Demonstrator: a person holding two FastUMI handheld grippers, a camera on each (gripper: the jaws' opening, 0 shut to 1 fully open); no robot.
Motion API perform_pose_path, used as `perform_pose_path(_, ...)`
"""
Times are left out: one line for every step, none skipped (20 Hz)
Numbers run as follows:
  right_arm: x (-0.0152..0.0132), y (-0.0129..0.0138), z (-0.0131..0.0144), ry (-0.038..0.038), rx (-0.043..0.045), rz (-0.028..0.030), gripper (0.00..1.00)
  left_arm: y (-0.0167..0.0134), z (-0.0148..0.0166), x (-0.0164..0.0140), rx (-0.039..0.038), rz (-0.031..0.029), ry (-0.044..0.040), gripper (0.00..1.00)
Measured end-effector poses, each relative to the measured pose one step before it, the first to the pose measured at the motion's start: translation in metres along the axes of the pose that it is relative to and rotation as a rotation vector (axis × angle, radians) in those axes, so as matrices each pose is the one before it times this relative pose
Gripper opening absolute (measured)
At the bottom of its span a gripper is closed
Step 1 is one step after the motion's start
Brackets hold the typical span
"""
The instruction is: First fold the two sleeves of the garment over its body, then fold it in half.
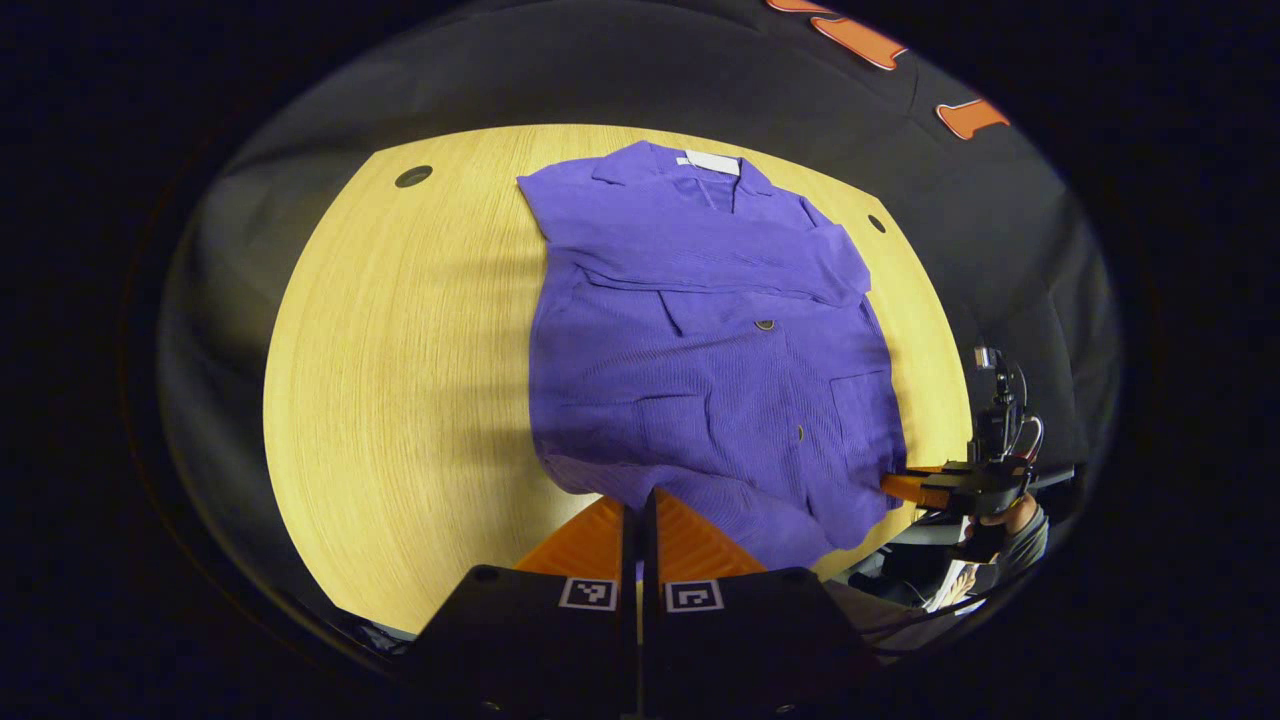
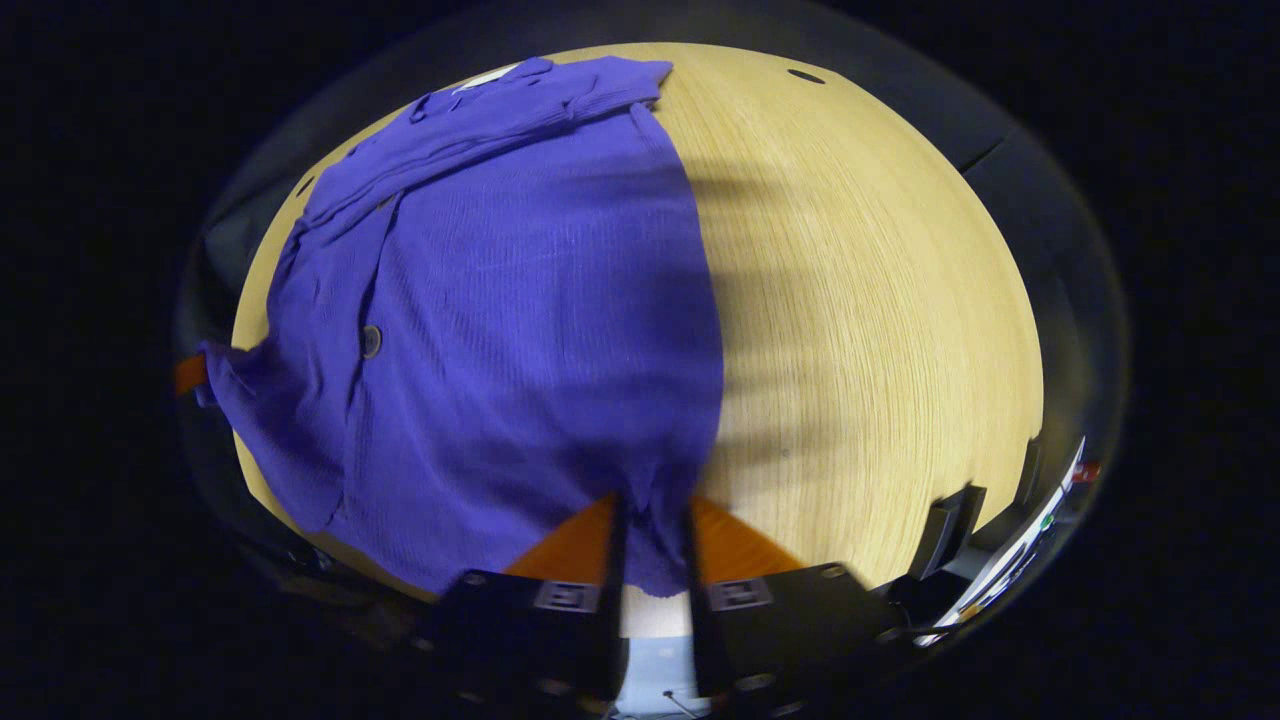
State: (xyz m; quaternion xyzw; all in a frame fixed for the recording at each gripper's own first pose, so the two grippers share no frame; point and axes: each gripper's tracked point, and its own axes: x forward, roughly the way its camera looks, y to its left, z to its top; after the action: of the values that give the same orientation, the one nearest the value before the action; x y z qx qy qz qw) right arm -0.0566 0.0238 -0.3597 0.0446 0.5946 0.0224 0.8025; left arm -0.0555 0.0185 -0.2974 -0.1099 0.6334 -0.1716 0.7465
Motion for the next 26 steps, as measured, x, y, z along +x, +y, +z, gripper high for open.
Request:
perform_pose_path(0.00162, -0.00007, -0.00528, 0.03831, -0.00188, 0.00792, 0.06, 0.00158, -0.00003, -0.00031, 0.00318, 0.00187, 0.00257, 0.03)
perform_pose_path(-0.00297, -0.00117, 0.0072, -0.02496, 0.01617, 0.01289, 0.04, -0.0003, 0.00019, -0.0006, 0.00157, -0.00321, -0.00492, 0.03)
perform_pose_path(0.00212, 0.00443, -0.00135, 0.00917, 0.02922, 0.02207, 0.04, 0.00018, -0.00113, 0.00072, 0.00288, -0.00111, 0.0029, 0.04)
perform_pose_path(-0.00175, -0.00037, 0.00031, -0.00194, 0.03046, 0.01012, 0.03, 0.00108, 0.00114, -0.00049, 0.00415, -0.00124, -0.00469, 0.04)
perform_pose_path(-0.00376, 0.00378, 0.0032, -0.01, 0.02549, 0.02213, 0.03, 0.00108, -0.00053, -0.00168, 0.00265, -0.00078, -0.00079, 0.04)
perform_pose_path(-0.00386, 0.0024, 0.00354, -0.00614, 0.00919, 0.01539, 0.03, 0.00143, 0.00082, 0.00028, 0.00161, -0.00097, -0.0048, 0.04)
perform_pose_path(-0.00763, 0.00379, 0.00581, -0.01987, -0.00122, 0.01326, 0.03, 0.00062, -0.00067, -0.00028, -0.0005, -0.00394, 0.00119, 0.04)
perform_pose_path(-0.00712, 0.00194, 0.00821, -0.01605, 0.0006, 0.00529, 0.03, 0.00016, 0.00084, -0.00125, 0.00174, -0.00529, -0.00402, 0.03)
perform_pose_path(-0.00831, 0.00604, 0.0081, -0.0213, 0.00337, 0.01413, 0.03, 0.00025, 0.0024, -0.00052, 0.00269, -0.00324, -0.00005, 0.03)
perform_pose_path(-0.00626, 0.00433, 0.0098, -0.01822, 0.01152, 0.00904, 0.03, -0.00045, 0.00217, -0.00123, 0.00614, -0.00323, -0.0055, 0.03)
perform_pose_path(-0.00661, 0.00522, 0.00596, -0.01087, -0.00039, 0.01666, 0.03, -0.00038, 0.00168, -0.00079, 0.00383, -0.00469, -0.00127, 0.03)
perform_pose_path(-0.00557, 0.00392, 0.01009, -0.02103, -0.002, 0.00042, 0.03, -0.00078, 0.00453, -0.00099, 0.00757, -0.00695, -0.00858, 0.03)
perform_pose_path(-0.00603, 0.00453, 0.00684, -0.00887, -0.0206, 0.00342, 0.03, 0.0008, 0.00496, -0.00141, 0.00475, -0.00261, -0.00498, 0.03)
perform_pose_path(-0.00611, 0.00398, 0.01138, -0.02198, -0.01496, -0.00267, 0.03, 0.00148, 0.00567, -0.00299, 0.00691, -0.00284, -0.01092, 0.03)
perform_pose_path(-0.00575, 0.0089, 0.0077, -0.01358, -0.00788, 0.0078, 0.03, 0.00219, 0.00559, -0.00346, 0.00352, -0.00202, -0.01014, 0.03)
perform_pose_path(-0.00533, 0.00652, 0.01088, -0.02145, 0.0031, 0.00766, 0.03, 0.00124, 0.00654, -0.00464, 0.00176, -0.00672, -0.01178, 0.03)
perform_pose_path(-0.00388, 0.00601, 0.00931, -0.01315, -0.0047, 0.00597, 0.03, 0.00191, 0.00792, -0.00235, 0.00447, -0.00703, -0.01238, 0.03)
perform_pose_path(-0.00544, 0.00338, 0.0104, -0.02243, -0.00334, -0.00185, 0.03, 0.00223, 0.00689, -0.00296, 0.00691, -0.0035, -0.01002, 0.03)
perform_pose_path(-0.00509, 0.00499, 0.00876, -0.01509, -0.00272, 0.00099, 0.03, 0.00239, 0.00672, -0.00252, 0.01161, -0.00219, -0.00896, 0.03)
perform_pose_path(-0.00621, 0.00475, 0.00993, -0.01902, 0.0006, 0.0045, 0.03, 0.00166, 0.00365, -0.00163, 0.00695, -0.00004, -0.00478, 0.03)
perform_pose_path(-0.00604, 0.00532, 0.00985, -0.01484, 0.00043, 0.00687, 0.03, 0.0023, 0.00556, -0.00187, 0.01049, -0.00286, -0.00403, 0.04)
perform_pose_path(-0.0069, 0.00361, 0.00988, -0.01363, -0.00197, 0.00837, 0.03, 0.00159, 0.00778, -0.00105, 0.00605, -0.00394, -0.00725, 0.03)
perform_pose_path(-0.00335, 0.00336, 0.01068, -0.01545, 0.00172, 0.00019, 0.03, 0.00298, 0.00836, -0.00029, -0.00239, -0.00362, -0.0049, 0.03)
perform_pose_path(-0.00309, 0.00151, 0.00925, -0.00934, -0.0016, -0.00039, 0.03, -0.00022, 0.0079, -0.00017, -0.00323, -0.0068, -0.00563, 0.03)
perform_pose_path(-0.00245, 0.00238, 0.0092, -0.01438, 0.00162, 0.00001, 0.03, -0.00007, 0.00763, -0.00126, 0.002, 0.00005, -0.00445, 0.03)
perform_pose_path(-0.00235, 0.00157, 0.00849, -0.00454, -0.00603, 0.00627, 0.03, 0.00276, 0.00887, -0.001, 0.00573, 0.00359, -0.00912, 0.03)
